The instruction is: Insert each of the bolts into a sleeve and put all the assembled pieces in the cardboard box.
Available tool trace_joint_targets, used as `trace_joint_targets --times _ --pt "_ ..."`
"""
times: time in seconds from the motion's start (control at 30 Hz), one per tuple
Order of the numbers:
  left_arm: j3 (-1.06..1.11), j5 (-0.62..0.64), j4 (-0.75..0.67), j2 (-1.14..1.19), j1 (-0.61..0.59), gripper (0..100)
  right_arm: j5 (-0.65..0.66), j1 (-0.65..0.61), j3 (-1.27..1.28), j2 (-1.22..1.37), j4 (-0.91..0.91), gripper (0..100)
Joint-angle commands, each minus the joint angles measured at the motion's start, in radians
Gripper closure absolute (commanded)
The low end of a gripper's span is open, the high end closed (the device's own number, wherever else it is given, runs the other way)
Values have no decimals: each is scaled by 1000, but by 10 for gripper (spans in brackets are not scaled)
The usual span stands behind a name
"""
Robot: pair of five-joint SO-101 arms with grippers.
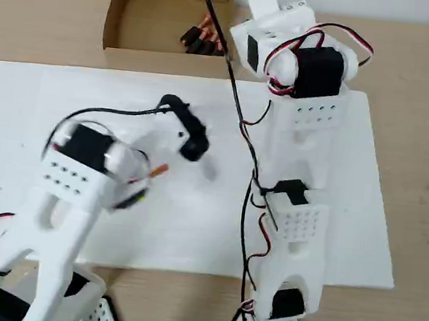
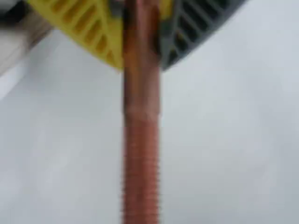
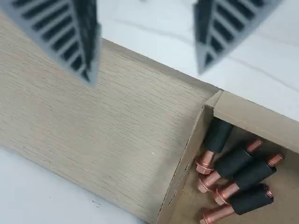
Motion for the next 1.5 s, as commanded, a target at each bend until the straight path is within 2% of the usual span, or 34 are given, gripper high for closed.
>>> trace_joint_targets --times 0.0,0.13,0.27,0.33,0.47,0.6,0.77,1.0,1.23,1.37,1.47 --pt "-64 -423 43 -15 -126 996 2 18 -42 -74 14 827" --pt "-64 -684 48 -10 -204 993 0 41 -42 -74 14 827" --pt "-17 -807 6 -5 -215 993 -44 81 -41 -74 14 827" --pt "54 -841 -81 -7 -218 993 -72 94 -41 -74 14 827" --pt "304 -925 -364 -5 -241 993 -112 99 -41 -74 14 827" --pt "525 -934 -638 -5 -244 993 -118 97 -41 -74 14 827" --pt "640 -930 -816 -5 -239 993 -118 93 -41 -71 14 827" --pt "597 -783 -852 -5 -242 938 -118 93 -41 -68 14 828" --pt "598 -729 -845 -5 -244 806 -118 93 -41 -71 14 828" --pt "546 -566 -845 -13 -238 762 -118 93 -41 -71 14 828" --pt "436 -281 -842 -15 -238 760 -118 93 -41 -71 14 828"
